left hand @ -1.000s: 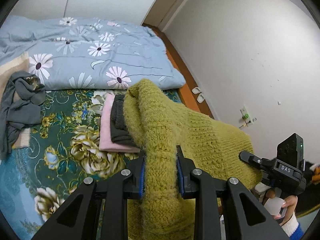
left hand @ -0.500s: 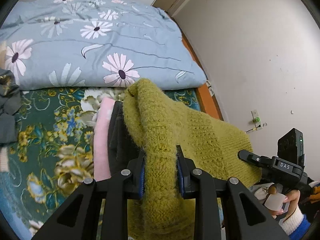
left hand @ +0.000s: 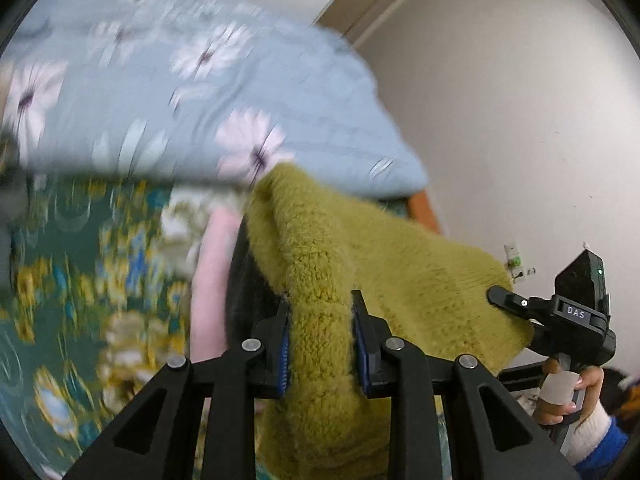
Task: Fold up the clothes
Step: 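Carry the folded sweater with both grippers toward the pink clothing stack, then lower the sweater onto the pink stack and open both grippers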
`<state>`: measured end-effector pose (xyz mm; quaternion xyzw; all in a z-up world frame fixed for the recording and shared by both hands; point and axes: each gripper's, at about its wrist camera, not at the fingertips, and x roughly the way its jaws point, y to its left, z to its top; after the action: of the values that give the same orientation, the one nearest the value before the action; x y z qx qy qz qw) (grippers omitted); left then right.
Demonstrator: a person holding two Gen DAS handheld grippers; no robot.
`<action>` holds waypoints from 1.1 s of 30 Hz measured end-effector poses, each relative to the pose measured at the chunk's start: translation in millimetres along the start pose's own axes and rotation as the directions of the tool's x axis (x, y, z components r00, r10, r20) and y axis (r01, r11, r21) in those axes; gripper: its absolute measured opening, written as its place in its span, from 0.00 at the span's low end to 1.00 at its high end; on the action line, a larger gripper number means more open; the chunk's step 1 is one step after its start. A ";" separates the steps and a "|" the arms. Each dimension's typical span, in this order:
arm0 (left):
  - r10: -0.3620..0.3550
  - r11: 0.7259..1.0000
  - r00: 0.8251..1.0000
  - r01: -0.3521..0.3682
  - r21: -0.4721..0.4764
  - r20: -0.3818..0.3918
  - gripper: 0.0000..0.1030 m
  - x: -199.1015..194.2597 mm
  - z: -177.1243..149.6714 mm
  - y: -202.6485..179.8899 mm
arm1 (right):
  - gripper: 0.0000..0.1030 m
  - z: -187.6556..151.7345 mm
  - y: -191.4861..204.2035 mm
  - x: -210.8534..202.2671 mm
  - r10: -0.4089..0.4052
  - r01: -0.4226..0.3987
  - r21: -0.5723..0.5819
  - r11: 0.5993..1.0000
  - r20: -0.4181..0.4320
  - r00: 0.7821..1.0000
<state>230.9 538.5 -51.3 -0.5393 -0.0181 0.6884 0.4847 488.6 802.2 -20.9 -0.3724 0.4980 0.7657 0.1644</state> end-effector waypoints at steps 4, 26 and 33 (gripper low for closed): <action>0.012 0.999 1.000 -0.012 -0.036 -0.006 0.26 7.3 -1.9 11.6 | 0.30 0.1 -1.1 8.6 -0.033 0.033 -0.026 0.999 0.014 0.999; 0.091 0.995 0.990 -0.088 0.040 -0.103 0.42 25.3 11.0 -25.7 | 0.34 -3.8 32.6 19.7 -0.269 0.262 -0.244 0.934 0.001 0.963; 0.122 0.993 0.977 -0.118 0.030 -0.176 0.42 66.7 -0.6 -14.2 | 0.33 -17.4 -8.5 91.8 -0.396 0.342 -0.273 0.899 -0.179 0.901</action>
<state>244.0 591.5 -92.1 -0.5940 0.0643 0.6657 0.4471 439.6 779.6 -97.7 -0.5634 0.3392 0.7254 0.2034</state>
